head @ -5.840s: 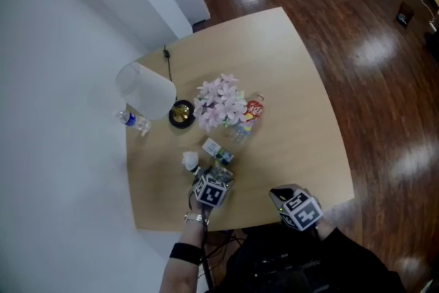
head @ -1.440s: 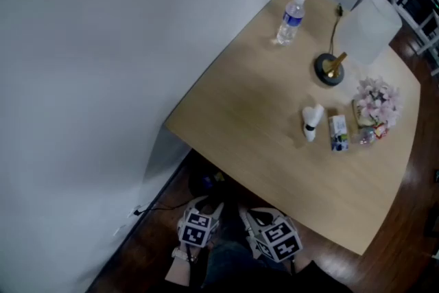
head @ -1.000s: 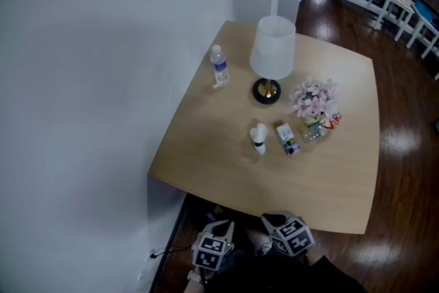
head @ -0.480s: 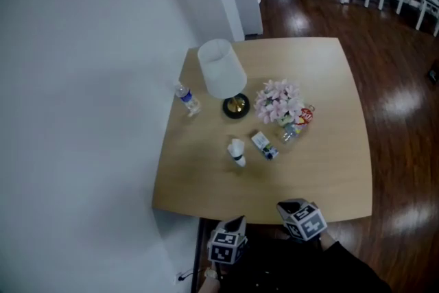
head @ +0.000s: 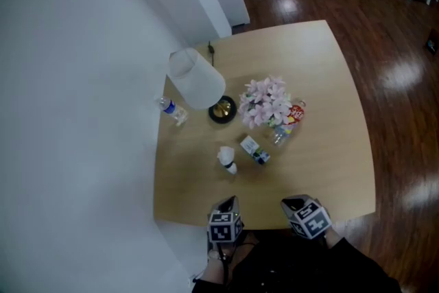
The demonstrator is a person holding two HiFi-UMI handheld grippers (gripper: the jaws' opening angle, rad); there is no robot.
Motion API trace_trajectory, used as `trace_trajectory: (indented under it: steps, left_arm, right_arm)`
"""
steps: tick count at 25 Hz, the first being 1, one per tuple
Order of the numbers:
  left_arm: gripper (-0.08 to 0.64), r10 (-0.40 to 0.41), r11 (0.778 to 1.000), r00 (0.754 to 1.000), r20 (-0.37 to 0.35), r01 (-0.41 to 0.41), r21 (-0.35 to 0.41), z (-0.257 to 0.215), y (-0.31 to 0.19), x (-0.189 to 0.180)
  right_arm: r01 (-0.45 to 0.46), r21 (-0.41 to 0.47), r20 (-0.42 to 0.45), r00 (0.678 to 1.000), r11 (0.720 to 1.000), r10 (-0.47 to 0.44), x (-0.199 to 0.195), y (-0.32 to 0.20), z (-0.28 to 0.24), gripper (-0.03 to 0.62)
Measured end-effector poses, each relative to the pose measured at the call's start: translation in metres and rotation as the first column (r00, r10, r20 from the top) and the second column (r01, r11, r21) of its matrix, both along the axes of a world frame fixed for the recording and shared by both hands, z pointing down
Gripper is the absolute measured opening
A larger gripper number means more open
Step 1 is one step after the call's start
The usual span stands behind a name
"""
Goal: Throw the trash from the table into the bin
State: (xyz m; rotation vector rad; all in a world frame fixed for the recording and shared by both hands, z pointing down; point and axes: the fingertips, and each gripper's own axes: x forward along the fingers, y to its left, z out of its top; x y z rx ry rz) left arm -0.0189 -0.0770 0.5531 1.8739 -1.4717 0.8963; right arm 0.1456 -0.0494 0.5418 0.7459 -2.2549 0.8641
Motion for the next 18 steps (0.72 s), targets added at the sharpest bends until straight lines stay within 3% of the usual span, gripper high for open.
trace_trajectory:
  steps: [1,7,14,18]
  left_arm:
    - [0.022,-0.023,1.000,1.000,0.008,0.023,0.002,0.002,-0.015,-0.004]
    - [0.355,-0.121,0.993,0.989,0.084,0.122,0.001,0.025,-0.097,-0.037]
    - [0.382,-0.163,0.981,0.978,0.132,0.174,-0.080,0.055,-0.138,-0.045]
    - [0.318,-0.171,0.977,0.971,0.164,0.189,-0.101,0.064,-0.136,-0.047]
  right_arm:
    - [-0.004,-0.008,-0.003,1.000,1.000,0.004,0.005,-0.002,0.003,0.006]
    - [-0.035,-0.049,-0.016,0.999,0.998,0.034,0.031,-0.012,0.017,0.006]
    - [-0.073,-0.069,0.001,0.997,0.995,0.073,0.049,-0.033,0.019,0.006]
    - [-0.083,-0.073,0.011,0.996,0.994,0.084,0.053,-0.040,0.016,0.006]
